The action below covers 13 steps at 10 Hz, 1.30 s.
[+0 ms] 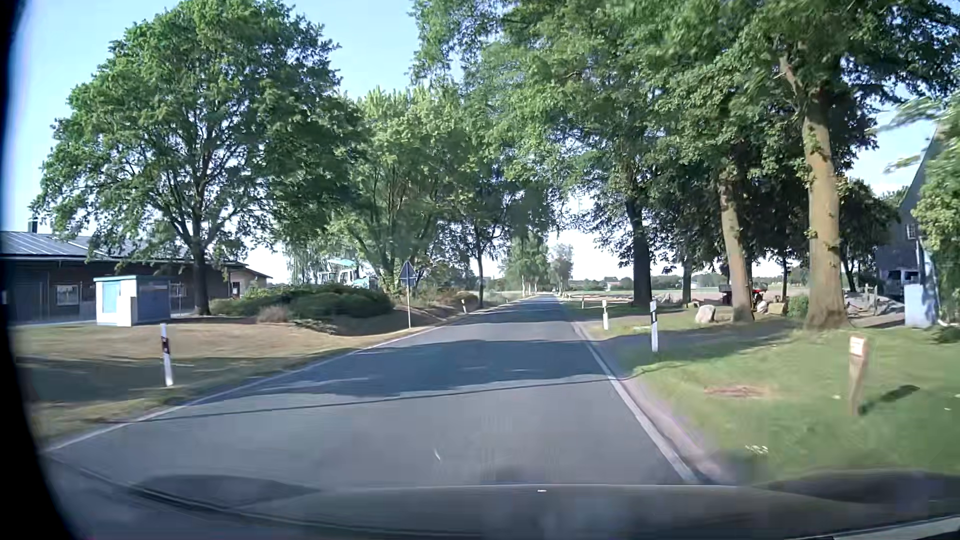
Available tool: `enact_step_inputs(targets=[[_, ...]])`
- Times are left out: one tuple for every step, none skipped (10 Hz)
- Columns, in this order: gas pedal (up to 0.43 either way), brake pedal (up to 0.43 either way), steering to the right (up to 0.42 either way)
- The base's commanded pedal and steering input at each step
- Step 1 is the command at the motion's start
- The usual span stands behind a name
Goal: Follow the waypoints while adhering to traffic rules and regulations
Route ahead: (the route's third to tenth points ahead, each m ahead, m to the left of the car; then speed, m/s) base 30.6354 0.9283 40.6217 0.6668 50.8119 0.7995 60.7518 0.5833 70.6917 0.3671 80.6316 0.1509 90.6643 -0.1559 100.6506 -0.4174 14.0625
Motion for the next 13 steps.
enact_step_inputs(targets=[[0.000,0.006,0.009],[0.000,0.006,0.009],[0.000,0.006,0.009],[0.000,0.006,0.007],[0.000,0.006,0.007],[0.047,0.006,0.006],[0.047,0.006,0.006],[0.047,0.006,0.006],[0.059,0.006,0.006],[0.098,0.006,0.006],[0.098,0.006,0.006],[0.098,0.006,0.006],[0.098,0.006,0.005]])
